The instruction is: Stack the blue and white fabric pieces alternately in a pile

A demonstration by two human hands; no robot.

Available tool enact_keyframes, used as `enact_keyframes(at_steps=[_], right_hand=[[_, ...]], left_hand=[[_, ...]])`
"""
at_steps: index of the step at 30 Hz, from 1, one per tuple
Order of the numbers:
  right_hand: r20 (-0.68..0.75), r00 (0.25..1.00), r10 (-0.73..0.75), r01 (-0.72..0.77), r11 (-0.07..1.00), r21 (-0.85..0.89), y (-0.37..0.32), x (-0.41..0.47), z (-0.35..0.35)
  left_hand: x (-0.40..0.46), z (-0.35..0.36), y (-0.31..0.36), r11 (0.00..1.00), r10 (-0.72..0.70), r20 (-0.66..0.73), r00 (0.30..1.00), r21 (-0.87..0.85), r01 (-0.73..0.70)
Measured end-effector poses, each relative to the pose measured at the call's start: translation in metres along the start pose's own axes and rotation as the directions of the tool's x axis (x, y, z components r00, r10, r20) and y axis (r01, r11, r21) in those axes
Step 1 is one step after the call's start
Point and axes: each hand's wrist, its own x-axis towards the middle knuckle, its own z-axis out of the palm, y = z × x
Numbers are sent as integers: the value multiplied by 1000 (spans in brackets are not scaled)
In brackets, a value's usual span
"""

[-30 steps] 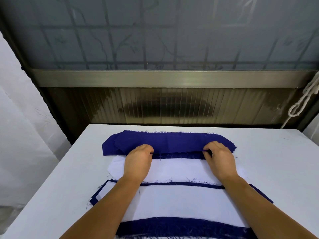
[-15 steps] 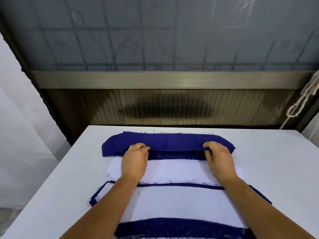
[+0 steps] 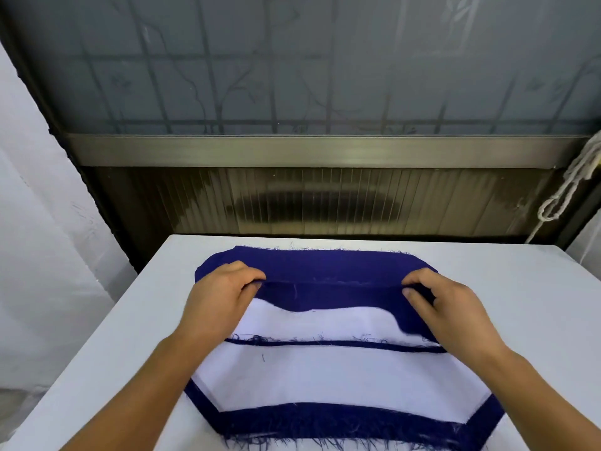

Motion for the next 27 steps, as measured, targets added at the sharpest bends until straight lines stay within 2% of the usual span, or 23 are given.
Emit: enact_keyframes(at_steps=[3, 6, 7, 9, 10, 12, 15, 17, 19, 21, 24, 27], right_hand=[[251, 965, 73, -112, 984, 142, 4, -9, -21], [485, 873, 60, -198, 951, 238, 7, -10, -28], [530, 846, 59, -201, 955, 216, 9, -10, -27], [582, 809, 76, -202, 967, 155, 10, -12, -24], [585, 807, 82, -195, 972, 133, 11, -12, -22], [514, 854, 87, -160, 982, 99, 12, -10, -19], [247, 966, 74, -90, 994, 53, 5, -8, -24], [30, 999, -14, 15, 1000, -26, 0, -11, -28], [-134, 974, -182, 162, 976, -146, -1, -21, -30], [-211, 910, -357, 303, 920, -249, 7, -40, -26], [-190, 836, -514, 454, 844, -285, 26, -77, -4], [-145, 834, -533, 488, 834, -257, 43, -107, 22]], left_hand=[[-8, -25, -4, 990, -28, 278, 960, -128, 66], [-10, -39, -8, 953, 11, 601, 799, -249, 174], [-11, -40, -8, 943, 30, 658, 752, -268, 196], [-13, -39, -6, 944, 38, 696, 717, -260, 201], [-14, -37, -6, 947, 26, 690, 723, -248, 203], [-13, -31, -6, 959, -31, 622, 783, -203, 199], [-9, -28, -3, 981, -97, 367, 925, -119, 150], [-10, -29, -1, 992, -47, 188, 981, -104, 68], [-17, -30, 3, 996, 59, 48, 997, -70, -55], [-31, -29, 1, 984, 179, -23, 983, 10, -179], [-68, -12, -10, 948, 313, 16, 950, 55, -313], [-104, 11, -19, 937, 347, 75, 935, 12, -349]])
